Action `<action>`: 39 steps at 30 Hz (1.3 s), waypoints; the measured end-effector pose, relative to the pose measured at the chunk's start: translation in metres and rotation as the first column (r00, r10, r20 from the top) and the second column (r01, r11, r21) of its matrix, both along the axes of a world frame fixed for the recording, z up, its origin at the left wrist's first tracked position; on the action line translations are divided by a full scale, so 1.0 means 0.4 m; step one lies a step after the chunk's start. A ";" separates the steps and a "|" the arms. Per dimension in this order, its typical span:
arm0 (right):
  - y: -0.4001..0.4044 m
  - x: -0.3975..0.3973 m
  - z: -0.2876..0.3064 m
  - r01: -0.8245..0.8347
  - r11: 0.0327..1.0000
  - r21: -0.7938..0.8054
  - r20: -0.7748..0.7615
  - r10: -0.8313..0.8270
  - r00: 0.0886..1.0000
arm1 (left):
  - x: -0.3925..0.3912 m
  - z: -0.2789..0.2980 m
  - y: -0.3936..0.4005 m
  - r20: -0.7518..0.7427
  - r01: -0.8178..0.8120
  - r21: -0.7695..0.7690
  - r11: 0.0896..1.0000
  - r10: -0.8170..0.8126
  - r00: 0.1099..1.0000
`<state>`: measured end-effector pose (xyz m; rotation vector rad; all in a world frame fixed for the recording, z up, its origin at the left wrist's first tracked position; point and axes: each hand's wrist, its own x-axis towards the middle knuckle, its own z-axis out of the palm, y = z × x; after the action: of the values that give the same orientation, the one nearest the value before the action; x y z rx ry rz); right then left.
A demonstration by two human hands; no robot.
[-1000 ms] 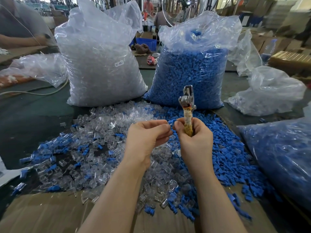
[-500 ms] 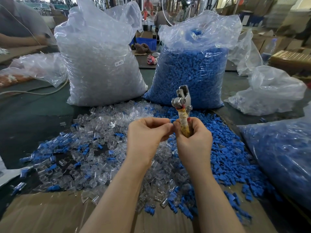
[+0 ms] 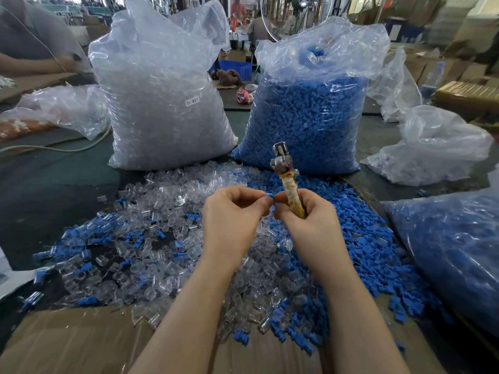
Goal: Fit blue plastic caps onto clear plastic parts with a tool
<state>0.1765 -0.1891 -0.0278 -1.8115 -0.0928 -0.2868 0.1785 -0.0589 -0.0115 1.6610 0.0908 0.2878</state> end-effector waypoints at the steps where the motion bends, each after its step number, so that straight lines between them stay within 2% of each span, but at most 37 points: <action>1: -0.008 0.000 0.001 -0.027 1.000 -0.004 -0.028 0.027 0.999 | 0.001 -0.002 0.002 -0.005 0.002 -0.010 1.000 -0.002 1.000; 9: -0.079 -0.006 -0.004 -0.238 0.958 -0.159 -0.238 0.197 0.951 | 0.011 0.004 0.027 0.020 0.027 -0.209 0.977 -0.024 1.000; 13: -0.076 -0.010 0.002 -0.298 0.929 -0.218 -0.280 0.233 0.931 | 0.013 0.004 0.036 0.053 0.059 -0.220 0.974 -0.048 0.997; 19: -0.070 -0.013 0.004 -0.324 0.920 -0.219 -0.287 0.257 0.923 | 0.019 0.003 0.048 0.068 0.093 -0.207 0.974 -0.080 0.994; 27: -0.064 -0.011 -0.002 -0.347 0.889 -0.298 -0.289 0.262 0.921 | 0.015 0.008 0.055 0.084 0.132 -0.203 0.970 -0.117 0.990; 36: -0.057 -0.006 -0.014 -0.271 0.889 -0.369 -0.208 0.205 0.957 | 0.021 0.001 0.054 0.077 0.127 -0.209 0.970 -0.113 0.991; 39: -0.054 -0.006 -0.015 -0.281 0.884 -0.373 -0.224 0.209 0.952 | 0.024 -0.002 0.057 0.055 0.124 -0.225 0.966 -0.114 0.992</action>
<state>0.1740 -0.2107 -0.0336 -2.1987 -0.2711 0.0865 0.1881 -0.0361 -0.0122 1.4247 -0.0074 0.2116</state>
